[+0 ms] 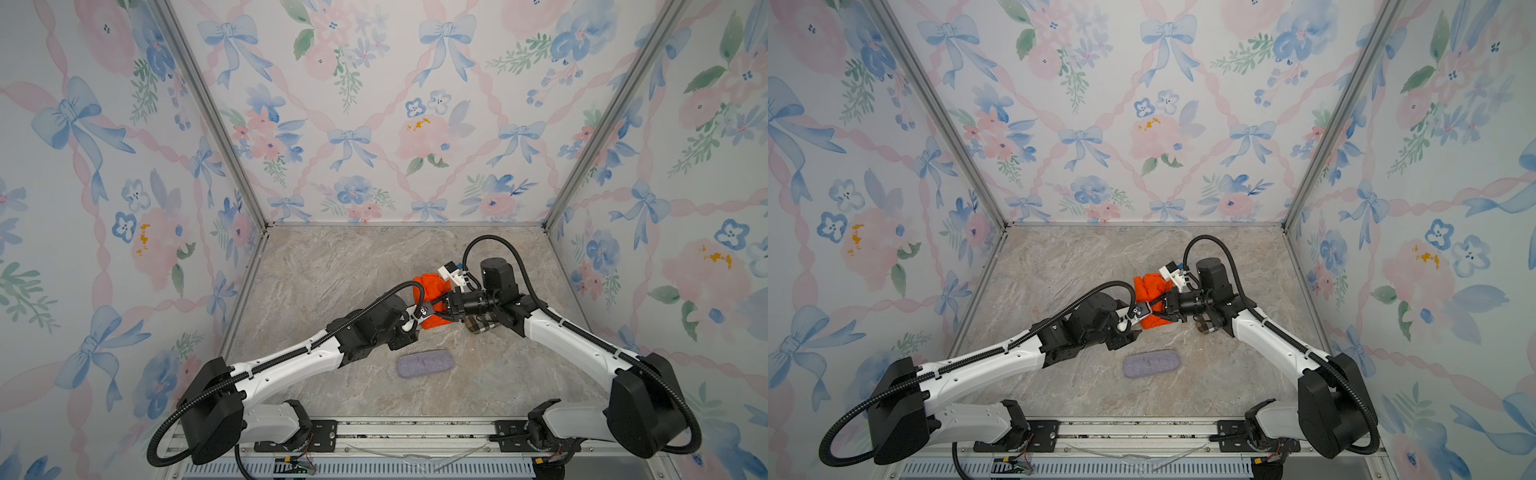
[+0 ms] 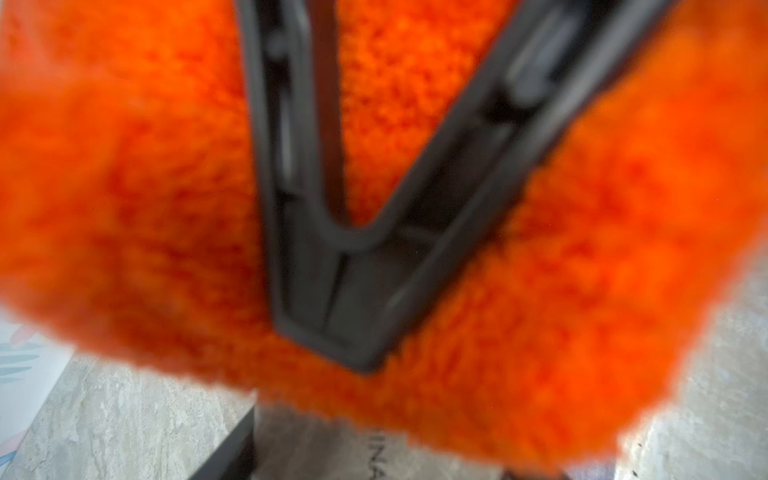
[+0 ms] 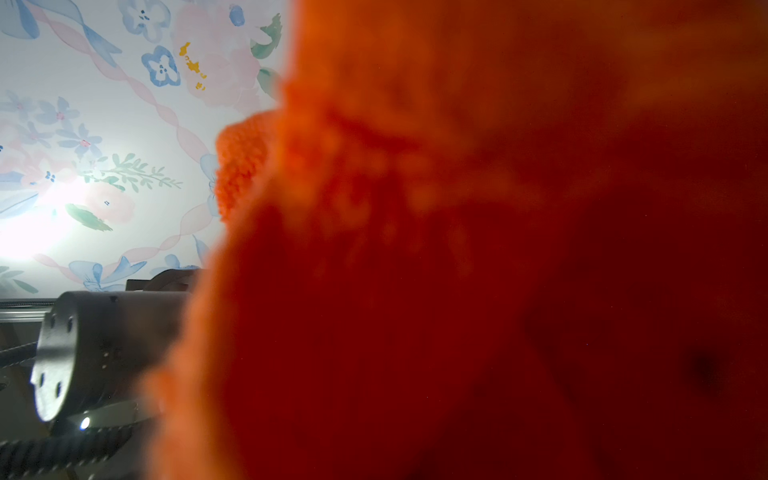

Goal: Wipe the eyeglass case
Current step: Wipe the dirt from the eyeglass case.

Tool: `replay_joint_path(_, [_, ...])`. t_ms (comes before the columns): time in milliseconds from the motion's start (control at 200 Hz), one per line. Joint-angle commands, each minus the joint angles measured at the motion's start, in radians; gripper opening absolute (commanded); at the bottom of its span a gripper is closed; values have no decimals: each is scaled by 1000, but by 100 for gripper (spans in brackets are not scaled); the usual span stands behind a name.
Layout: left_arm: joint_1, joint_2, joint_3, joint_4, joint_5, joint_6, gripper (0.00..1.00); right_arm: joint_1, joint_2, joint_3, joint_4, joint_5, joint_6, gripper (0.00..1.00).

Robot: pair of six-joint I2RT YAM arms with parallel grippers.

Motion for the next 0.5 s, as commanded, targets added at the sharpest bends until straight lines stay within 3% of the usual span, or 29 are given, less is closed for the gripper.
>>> replay_joint_path(0, [-8,-44,45,183,30,-28,32,-60,-4,38,-158,-1,-73,0])
replay_joint_path(265, [-7,-55,36,223,25,-49,32,85,47,-35,111,-2,113,0])
replay_joint_path(400, [-6,-52,41,213,24,-41,33,72,46,-22,61,-11,82,0])
replay_joint_path(495, [-7,-46,41,211,18,-38,32,64,40,32,-75,-15,-17,0])
